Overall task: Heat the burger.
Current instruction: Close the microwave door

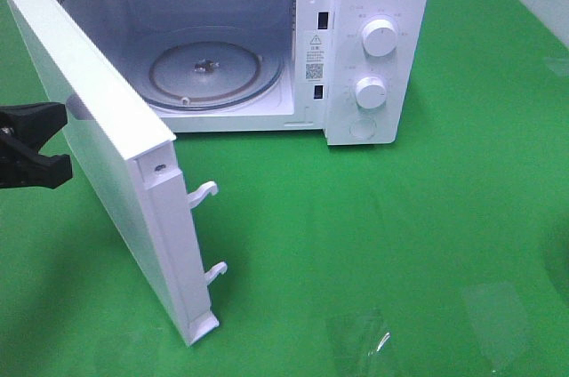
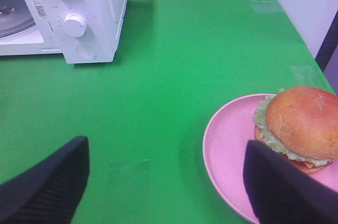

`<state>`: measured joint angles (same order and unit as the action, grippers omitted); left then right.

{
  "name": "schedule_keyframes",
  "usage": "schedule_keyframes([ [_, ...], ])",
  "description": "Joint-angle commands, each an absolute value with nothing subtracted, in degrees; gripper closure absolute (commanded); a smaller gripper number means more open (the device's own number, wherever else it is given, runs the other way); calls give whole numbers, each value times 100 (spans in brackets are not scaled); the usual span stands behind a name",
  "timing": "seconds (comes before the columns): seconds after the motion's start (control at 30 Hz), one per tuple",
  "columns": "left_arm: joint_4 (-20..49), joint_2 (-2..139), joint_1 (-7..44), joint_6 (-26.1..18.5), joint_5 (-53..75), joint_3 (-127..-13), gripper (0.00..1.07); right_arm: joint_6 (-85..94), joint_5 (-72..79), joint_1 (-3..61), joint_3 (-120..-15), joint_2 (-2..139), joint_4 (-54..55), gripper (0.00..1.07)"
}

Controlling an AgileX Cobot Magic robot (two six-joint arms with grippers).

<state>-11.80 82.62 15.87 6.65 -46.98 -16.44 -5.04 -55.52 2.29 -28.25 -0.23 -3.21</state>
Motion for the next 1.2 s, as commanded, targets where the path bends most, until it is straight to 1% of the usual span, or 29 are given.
schedule_keyframes([
  [0.03,-1163,8400,1816,665,-4767,-1914,107,-476,-5506,206,-2819,-178,-321,31],
  [0.2,-1123,8474,1982,670,-4750,-2057,107,-476,-5506,206,-2819,-178,-321,31],
  [0.23,-997,8589,2154,665,-4738,-2217,107,-476,-5506,206,-2819,-178,-321,31],
  [0.3,-922,8640,2229,665,-4733,-2286,107,-476,-5506,206,-2819,-178,-321,31],
  [0.33,-785,8761,2378,665,-4727,-2441,107,-476,-5506,206,-2819,-178,-321,31],
  [0.37,-785,8761,2378,665,-4727,-2441,107,-476,-5506,206,-2819,-178,-321,31],
  [0.4,-682,8921,2527,642,-4721,-2601,107,-476,-5506,206,-2819,-178,-321,31],
  [0.43,-682,8921,2527,642,-4721,-2601,107,-476,-5506,206,-2819,-178,-321,31],
  [0.47,-602,9064,2653,584,-4721,-2727,107,-476,-5506,206,-2819,-178,-321,31],
  [0.5,-602,9064,2653,584,-4721,-2727,107,-476,-5506,206,-2819,-178,-321,31],
  [0.53,-453,9219,2796,498,-4721,-2882,107,-476,-5506,206,-2819,-178,-321,31],
  [0.57,-453,9219,2796,498,-4721,-2882,107,-476,-5506,206,-2819,-178,-321,31],
  [0.63,-218,9425,2979,424,-4710,-3134,107,-476,-5506,206,-2819,-178,-321,31],
  [0.9,-74,9987,3243,418,-4498,-3833,107,-476,-5506,206,-2819,-178,-321,31],
  [0.93,0,10118,3254,430,-4423,-4022,107,-476,-5506,206,-2819,-178,-321,31],
  [1.1,97,10285,3289,476,-4418,-4274,107,-476,-5506,206,-2819,-178,-321,31],
  [1.2,120,10514,3358,498,-4291,-4698,107,-476,-5506,206,-2819,-178,-321,31],
])
